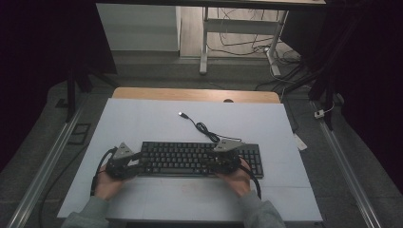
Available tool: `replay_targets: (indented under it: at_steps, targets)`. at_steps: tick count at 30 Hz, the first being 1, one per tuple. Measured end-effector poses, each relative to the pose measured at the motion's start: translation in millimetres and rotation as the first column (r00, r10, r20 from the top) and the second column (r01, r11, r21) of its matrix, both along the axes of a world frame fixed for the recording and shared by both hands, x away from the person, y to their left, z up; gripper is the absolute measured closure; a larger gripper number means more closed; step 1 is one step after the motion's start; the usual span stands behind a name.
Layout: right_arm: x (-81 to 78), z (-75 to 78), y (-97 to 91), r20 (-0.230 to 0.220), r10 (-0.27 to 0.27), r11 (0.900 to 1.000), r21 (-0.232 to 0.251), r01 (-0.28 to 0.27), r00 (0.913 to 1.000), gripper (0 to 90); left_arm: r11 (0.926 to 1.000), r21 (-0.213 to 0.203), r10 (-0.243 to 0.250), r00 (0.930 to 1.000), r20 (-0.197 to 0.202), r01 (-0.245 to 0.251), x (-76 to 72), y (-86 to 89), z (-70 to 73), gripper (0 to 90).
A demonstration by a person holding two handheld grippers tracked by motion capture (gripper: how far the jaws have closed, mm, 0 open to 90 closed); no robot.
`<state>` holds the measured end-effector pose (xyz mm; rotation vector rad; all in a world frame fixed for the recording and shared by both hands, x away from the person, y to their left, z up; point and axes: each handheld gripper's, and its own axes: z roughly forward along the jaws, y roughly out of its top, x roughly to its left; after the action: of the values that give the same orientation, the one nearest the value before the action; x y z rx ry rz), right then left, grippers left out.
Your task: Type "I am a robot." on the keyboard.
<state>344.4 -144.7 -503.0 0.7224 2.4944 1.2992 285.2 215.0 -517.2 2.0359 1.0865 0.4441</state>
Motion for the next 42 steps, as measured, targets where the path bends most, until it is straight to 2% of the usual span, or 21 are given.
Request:
replay_targets:
  at_steps: [6, 12, 15, 22, 30, 37, 38, 39, 40, 42]
  targets:
    - [-14.6, 2.4, -26.4, 0.012, -0.031, 0.9995, -0.001, 0.031, 0.9995, 50.1, 0.9997, -0.007, 0.024, 0.9997, -0.001, -0.024, 0.6, 3.0, 0.6, 46.3]
    - [-25.3, 4.4, -53.6, 0.011, -0.067, 0.9971, 0.035, 0.067, 0.9977, 47.8, 0.9993, -0.01, 0.035, 0.9994, -0.007, -0.035, 1.7, 3.7, 0.2, 40.3]
    - [-25.2, 3.5, -58.5, 0.014, -0.075, 0.9963, 0.043, 0.074, 0.9971, 47.2, 0.9994, -0.009, 0.033, 0.9994, -0.009, -0.034, 2.2, 2.8, -0.3, 39.3]
    - [-23.0, 1.7, -55.9, 0.018, -0.073, 0.9967, 0.038, 0.072, 0.9972, 47.1, 0.9996, -0.006, 0.029, 0.9996, -0.004, -0.029, 3.1, 2.4, -0.3, 41.0]
    - [-19.5, 1.1, -53.8, 0.024, -0.076, 0.9969, 0.024, 0.075, 0.9968, 47.1, 0.9996, -0.021, 0.02, 0.9998, 0.005, -0.02, 6.3, 0.4, 0.1, 52.7]
    - [-17.5, -0.6, -50.6, 0.03, -0.072, 0.9974, 0.01, 0.072, 0.997, 47.1, 0.9992, -0.038, -0.006, 1.0, -0.007, 0.006, 10.3, -3.1, -1.3, 71.8]
    - [-17.5, -0.6, -50.6, 0.03, -0.072, 0.9974, 0.01, 0.072, 0.997, 47.1, 0.9992, -0.039, -0.012, 0.9999, -0.009, 0.012, 10.9, -3.8, -1.5, 71.8]
    - [-17.3, -0.7, -50.3, 0.031, -0.073, 0.9973, 0.008, 0.072, 0.9969, 47.1, 0.9992, -0.038, -0.014, 0.9999, -0.01, 0.014, 11.4, -4.8, -1.5, 77.6]
    - [-17.3, -0.7, -50.3, 0.031, -0.073, 0.9973, 0.008, 0.072, 0.9969, 47.1, 0.9993, -0.034, -0.017, 0.9998, -0.009, 0.016, 11.8, -6.1, -1.4, 77.6]
    - [-16.8, -1.0, -50.3, 0.03, -0.072, 0.9974, 0.007, 0.072, 0.9969, 47.1, 0.9991, -0.033, -0.026, 0.9996, -0.007, 0.025, 12.7, -8.7, -0.9, 85.2]
